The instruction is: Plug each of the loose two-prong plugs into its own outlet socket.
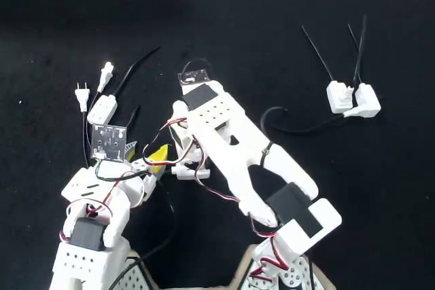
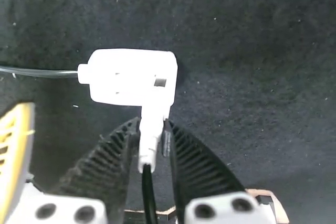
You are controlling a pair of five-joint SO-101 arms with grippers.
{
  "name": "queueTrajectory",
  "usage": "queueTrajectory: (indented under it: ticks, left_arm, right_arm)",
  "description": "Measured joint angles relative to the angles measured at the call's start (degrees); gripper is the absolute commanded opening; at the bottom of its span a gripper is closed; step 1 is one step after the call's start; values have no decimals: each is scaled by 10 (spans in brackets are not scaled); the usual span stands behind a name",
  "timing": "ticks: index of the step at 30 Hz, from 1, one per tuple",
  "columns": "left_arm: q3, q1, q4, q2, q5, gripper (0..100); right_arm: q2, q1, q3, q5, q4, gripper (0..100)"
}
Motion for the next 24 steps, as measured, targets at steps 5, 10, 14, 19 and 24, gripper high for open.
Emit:
queueTrajectory:
  ticks: [5, 10, 14, 19, 24]
  left_arm:
    - [0, -1, 0, 0, 0, 234]
    - [0, -24, 0, 0, 0, 234]
    - [0, -25, 0, 0, 0, 234]
    - [0, -25, 0, 0, 0, 234]
    - [0, -25, 0, 0, 0, 234]
  right_arm:
    - [0, 0, 0, 0, 0, 11]
    - [0, 21, 0, 18, 0, 11]
    - [0, 37, 0, 55, -1, 14]
    - [0, 38, 0, 87, 4, 15]
    - [0, 46, 0, 167, 6, 11]
